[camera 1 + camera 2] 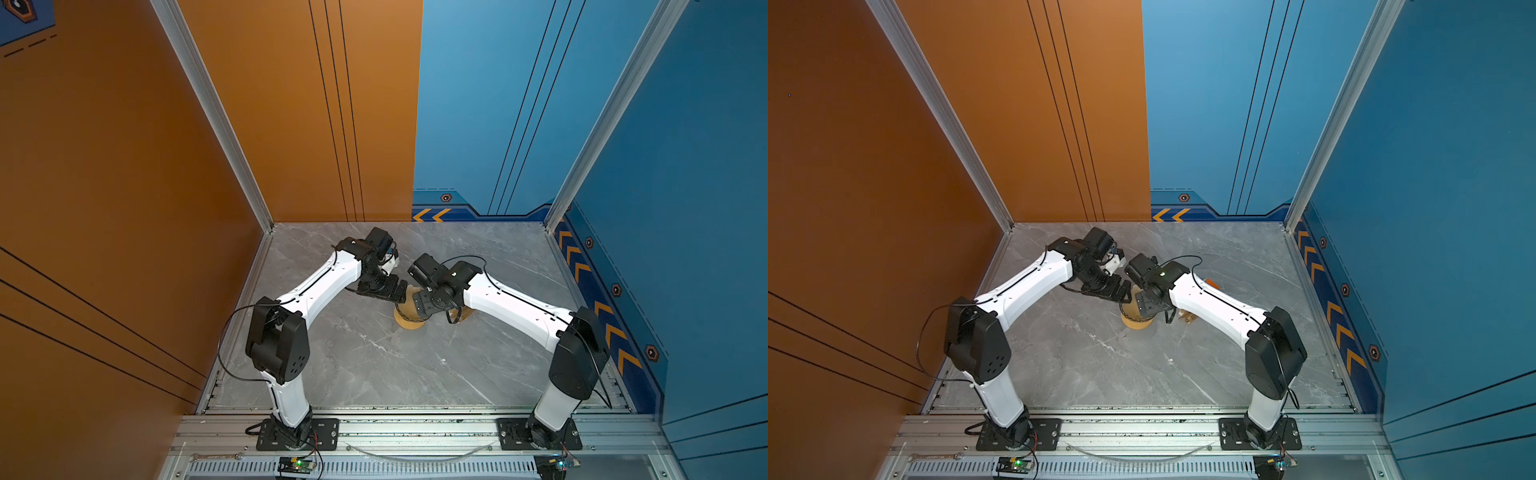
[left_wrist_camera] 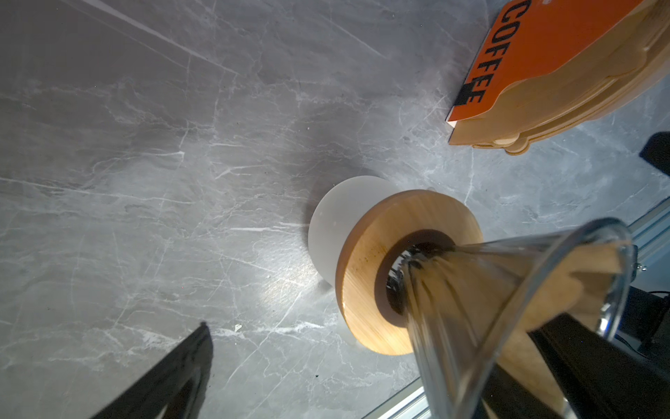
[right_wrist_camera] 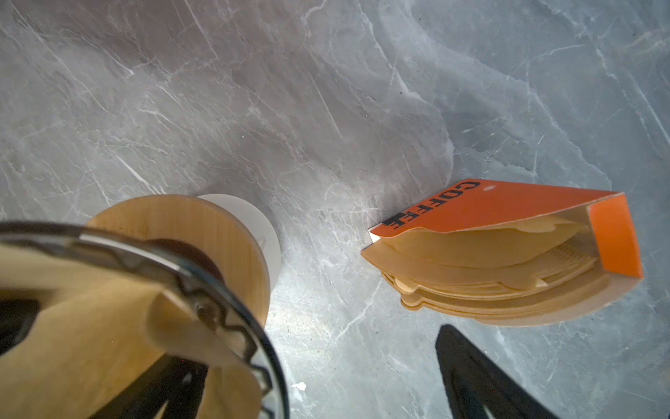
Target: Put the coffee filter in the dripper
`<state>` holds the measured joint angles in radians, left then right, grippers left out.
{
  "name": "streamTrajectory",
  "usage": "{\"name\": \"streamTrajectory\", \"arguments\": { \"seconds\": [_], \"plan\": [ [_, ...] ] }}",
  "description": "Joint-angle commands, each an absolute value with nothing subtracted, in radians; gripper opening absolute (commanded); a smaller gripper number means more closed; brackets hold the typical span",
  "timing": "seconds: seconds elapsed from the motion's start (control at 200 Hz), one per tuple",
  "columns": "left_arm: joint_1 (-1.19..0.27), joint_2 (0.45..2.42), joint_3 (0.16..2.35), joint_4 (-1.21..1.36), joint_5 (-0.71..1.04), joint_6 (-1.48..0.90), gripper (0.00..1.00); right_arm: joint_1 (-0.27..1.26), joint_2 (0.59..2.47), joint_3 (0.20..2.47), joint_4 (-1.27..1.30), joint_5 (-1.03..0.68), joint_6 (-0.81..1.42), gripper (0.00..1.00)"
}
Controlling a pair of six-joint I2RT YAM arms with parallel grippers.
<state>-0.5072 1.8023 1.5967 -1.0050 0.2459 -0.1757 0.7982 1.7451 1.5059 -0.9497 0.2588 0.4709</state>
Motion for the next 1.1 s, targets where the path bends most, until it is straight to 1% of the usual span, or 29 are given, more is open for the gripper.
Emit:
{"name": "streamTrajectory", "arguments": {
  "seconds": [0.0, 0.17, 0.31, 0.466, 0.566, 0.771, 1.096],
  "plan": [
    [-0.503, 1.819, 1.589, -1.042, 0.235, -0.166, 0.98, 0.796, 1.749, 1.493, -0.940, 0.255, 0.471, 0.95],
    [-0.499, 1.814, 1.592, -1.043, 0.235, -0.165, 0.98, 0.795, 1.716, 1.520, -0.939, 0.248, 0.461, 0.95],
    [-0.488, 1.802, 1.597, -1.041, 0.251, -0.169, 0.98, 0.782, 1.681, 1.539, -0.930, 0.190, 0.456, 0.95],
    [-0.473, 1.783, 1.600, -1.027, 0.331, -0.172, 0.98, 0.754, 1.660, 1.520, -0.874, 0.094, 0.466, 0.96],
    [-0.468, 1.767, 1.591, -1.005, 0.379, -0.175, 0.98, 0.744, 1.667, 1.511, -0.849, 0.062, 0.474, 0.96],
    [-0.465, 1.763, 1.588, -1.006, 0.371, -0.175, 0.98, 0.741, 1.704, 1.524, -0.837, 0.040, 0.476, 0.96],
    [-0.456, 1.772, 1.582, -1.008, 0.346, -0.176, 0.98, 0.733, 1.739, 1.512, -0.838, 0.055, 0.474, 0.96]
  ]
}}
